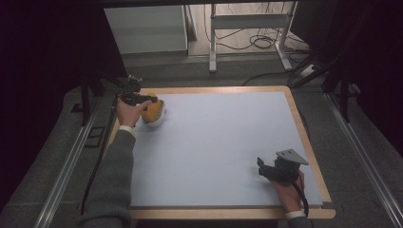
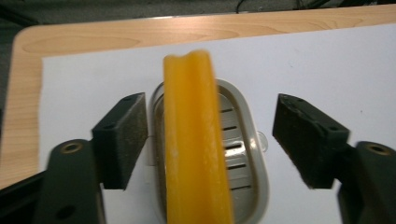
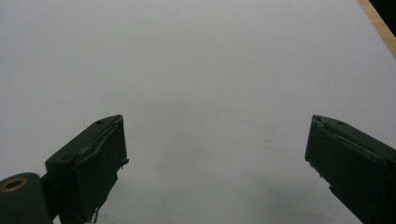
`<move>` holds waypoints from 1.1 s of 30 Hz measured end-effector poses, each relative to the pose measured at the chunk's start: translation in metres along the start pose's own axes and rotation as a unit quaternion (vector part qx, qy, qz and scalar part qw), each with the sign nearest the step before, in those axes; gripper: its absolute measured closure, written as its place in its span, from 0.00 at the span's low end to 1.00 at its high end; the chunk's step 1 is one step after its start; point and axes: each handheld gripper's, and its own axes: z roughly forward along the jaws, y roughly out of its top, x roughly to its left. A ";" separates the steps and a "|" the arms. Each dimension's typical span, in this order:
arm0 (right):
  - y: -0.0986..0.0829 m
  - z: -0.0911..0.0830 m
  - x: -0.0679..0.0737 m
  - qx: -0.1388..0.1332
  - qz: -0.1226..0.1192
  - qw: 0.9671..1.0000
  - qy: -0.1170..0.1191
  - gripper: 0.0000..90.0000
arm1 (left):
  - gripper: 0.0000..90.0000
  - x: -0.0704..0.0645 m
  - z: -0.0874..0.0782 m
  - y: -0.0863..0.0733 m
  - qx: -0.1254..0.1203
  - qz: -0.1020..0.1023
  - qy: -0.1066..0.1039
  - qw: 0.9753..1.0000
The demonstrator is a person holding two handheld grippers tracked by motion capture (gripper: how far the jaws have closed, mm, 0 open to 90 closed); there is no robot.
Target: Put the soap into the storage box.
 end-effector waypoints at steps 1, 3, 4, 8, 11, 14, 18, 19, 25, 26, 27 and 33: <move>0.000 0.000 0.000 0.000 0.000 1.000 -0.001 0.06 | 0.28 0.000 -0.002 0.000 -0.003 0.001 -0.001 1.000; 0.000 0.000 0.000 0.000 0.000 1.000 -0.002 0.06 | 0.27 -0.001 -0.009 0.000 -0.009 0.012 -0.007 1.000; 0.000 0.000 0.000 0.000 0.000 1.000 -0.001 0.06 | 0.26 -0.002 -0.011 -0.001 -0.012 0.014 -0.010 1.000; 0.000 0.000 0.000 0.000 -0.001 1.000 -0.002 0.06 | 0.26 -0.004 -0.021 -0.004 -0.017 0.026 -0.033 0.999; 0.000 0.000 0.000 -0.001 -0.001 1.000 -0.002 0.06 | 0.27 -0.003 -0.022 -0.007 -0.017 0.029 -0.041 0.999; 0.000 0.000 0.000 0.000 -0.001 1.000 -0.003 0.06 | 0.28 -0.003 -0.024 -0.012 -0.010 0.038 -0.051 0.998; 0.000 0.000 0.001 0.000 -0.001 1.000 -0.005 0.06 | 0.27 -0.006 -0.028 -0.022 -0.010 0.049 -0.066 0.997; 0.000 0.000 0.001 0.001 -0.001 1.000 -0.005 0.06 | 0.27 -0.006 -0.029 -0.024 -0.011 0.051 -0.069 0.996; 0.000 0.000 0.001 0.000 -0.001 1.000 -0.005 0.06 | 0.31 -0.014 -0.040 -0.045 -0.024 0.075 -0.103 0.992; 0.000 0.000 0.001 0.001 0.000 1.000 -0.004 0.06 | 0.31 -0.017 -0.041 -0.050 -0.024 0.084 -0.109 0.990; 0.000 0.000 0.001 0.002 -0.001 1.000 -0.005 0.06 | 0.31 -0.019 -0.042 -0.055 -0.024 0.089 -0.113 0.989; 0.000 0.001 0.001 0.003 -0.003 1.000 -0.005 0.06 | 0.31 -0.034 -0.048 -0.082 -0.016 0.126 -0.136 0.983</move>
